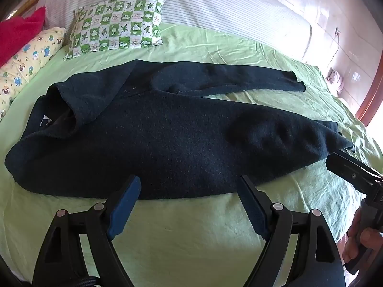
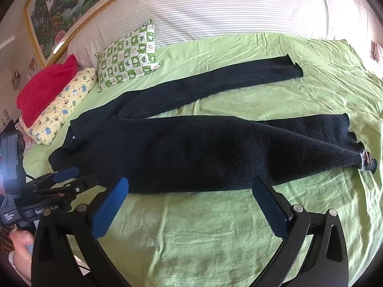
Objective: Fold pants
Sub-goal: 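Move both grippers open toward the navy pants on the bed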
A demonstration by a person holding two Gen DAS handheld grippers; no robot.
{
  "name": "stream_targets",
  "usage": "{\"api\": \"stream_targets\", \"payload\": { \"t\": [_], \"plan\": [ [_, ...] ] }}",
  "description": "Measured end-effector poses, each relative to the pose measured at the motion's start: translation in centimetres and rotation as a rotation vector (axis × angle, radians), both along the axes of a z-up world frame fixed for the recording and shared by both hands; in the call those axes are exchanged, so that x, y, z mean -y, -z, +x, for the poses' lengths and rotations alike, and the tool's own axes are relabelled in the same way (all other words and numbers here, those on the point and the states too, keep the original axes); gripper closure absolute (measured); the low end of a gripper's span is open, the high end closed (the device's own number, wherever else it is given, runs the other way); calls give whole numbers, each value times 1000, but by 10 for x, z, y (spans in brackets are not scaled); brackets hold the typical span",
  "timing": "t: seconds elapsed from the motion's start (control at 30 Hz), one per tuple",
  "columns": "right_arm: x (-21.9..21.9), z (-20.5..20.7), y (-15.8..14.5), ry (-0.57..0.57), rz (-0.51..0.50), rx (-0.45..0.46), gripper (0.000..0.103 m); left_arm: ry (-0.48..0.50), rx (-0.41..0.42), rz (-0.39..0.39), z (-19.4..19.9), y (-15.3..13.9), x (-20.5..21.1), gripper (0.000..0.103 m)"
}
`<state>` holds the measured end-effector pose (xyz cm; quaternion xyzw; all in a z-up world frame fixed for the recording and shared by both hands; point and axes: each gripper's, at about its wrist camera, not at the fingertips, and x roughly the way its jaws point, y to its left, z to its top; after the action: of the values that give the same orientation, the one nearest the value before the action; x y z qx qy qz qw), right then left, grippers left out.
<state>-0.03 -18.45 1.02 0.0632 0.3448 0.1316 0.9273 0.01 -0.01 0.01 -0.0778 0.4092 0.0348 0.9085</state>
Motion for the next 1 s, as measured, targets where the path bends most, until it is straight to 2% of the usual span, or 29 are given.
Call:
{"api": "stream_targets", "payload": {
  "t": [0.57,0.7,0.8,0.83,1.0],
  "plan": [
    [2,-4,-7,12,15,11,0,38,-22,-27,3,1,4,20],
    [8,-4,-10,19,22,15,0,47,-5,-14,3,1,7,20],
    [12,-5,-12,29,25,20,0,54,-36,-17,5,2,8,20],
    [14,-5,-13,32,27,21,0,55,-33,0,6,3,9,20],
    [22,-3,-15,46,40,20,0,63,-32,-11,9,4,9,20]
  ]
}}
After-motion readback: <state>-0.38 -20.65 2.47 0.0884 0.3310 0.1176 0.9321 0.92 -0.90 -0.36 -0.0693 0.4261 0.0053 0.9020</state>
